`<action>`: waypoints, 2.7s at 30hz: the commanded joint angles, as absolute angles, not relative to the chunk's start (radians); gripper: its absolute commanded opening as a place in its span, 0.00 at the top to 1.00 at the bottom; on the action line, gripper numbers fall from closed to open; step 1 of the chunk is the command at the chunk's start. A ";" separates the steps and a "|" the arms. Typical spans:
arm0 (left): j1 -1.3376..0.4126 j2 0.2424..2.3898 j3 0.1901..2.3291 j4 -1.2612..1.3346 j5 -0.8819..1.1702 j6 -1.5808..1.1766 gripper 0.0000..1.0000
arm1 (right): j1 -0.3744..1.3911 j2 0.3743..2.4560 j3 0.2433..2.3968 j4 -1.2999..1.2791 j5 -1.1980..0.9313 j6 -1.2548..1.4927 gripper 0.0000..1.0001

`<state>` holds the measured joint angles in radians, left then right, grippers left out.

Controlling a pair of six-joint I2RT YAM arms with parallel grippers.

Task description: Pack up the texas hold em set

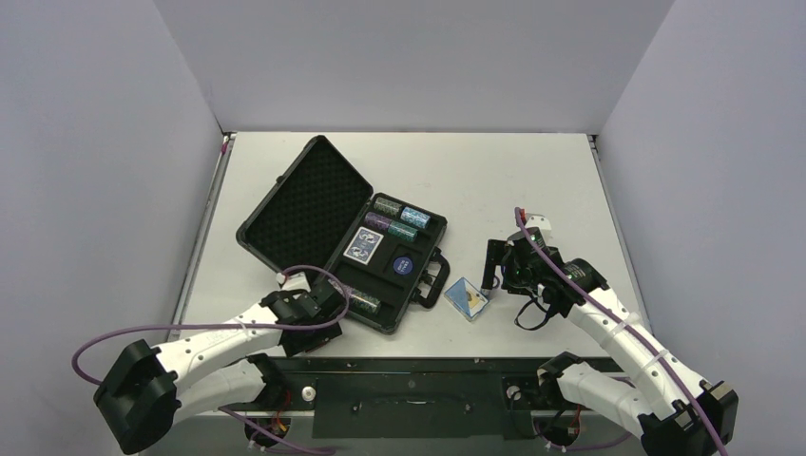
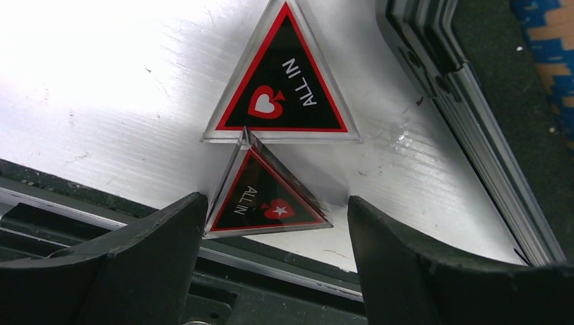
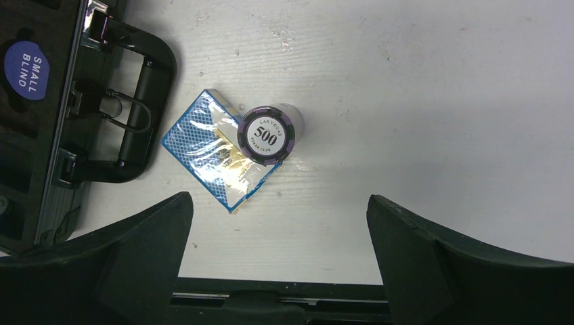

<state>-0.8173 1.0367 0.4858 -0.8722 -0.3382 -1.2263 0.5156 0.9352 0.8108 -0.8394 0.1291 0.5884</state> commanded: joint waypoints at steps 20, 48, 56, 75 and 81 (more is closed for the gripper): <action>-0.829 1.108 0.541 -0.785 -0.171 -1.272 0.30 | 0.508 0.924 0.831 -0.838 0.150 0.611 0.04; -0.826 1.143 0.565 -0.852 -0.330 -1.120 0.26 | 0.508 0.942 0.841 -0.835 0.138 0.604 0.04; -0.814 1.143 0.546 -0.809 -0.320 -1.106 0.30 | 0.508 0.946 0.845 -0.836 0.138 0.609 0.04; -0.801 1.126 0.516 -0.774 -0.299 -1.098 0.52 | 0.509 0.956 0.847 -0.833 0.136 0.614 0.04; -0.801 1.110 0.519 -0.782 -0.281 -1.112 0.61 | 0.508 0.953 0.847 -0.833 0.137 0.614 0.04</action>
<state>-0.8078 1.1275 0.5316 -0.8165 -0.3012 -1.0973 0.5156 0.9543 0.8112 -0.8406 0.1291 0.6128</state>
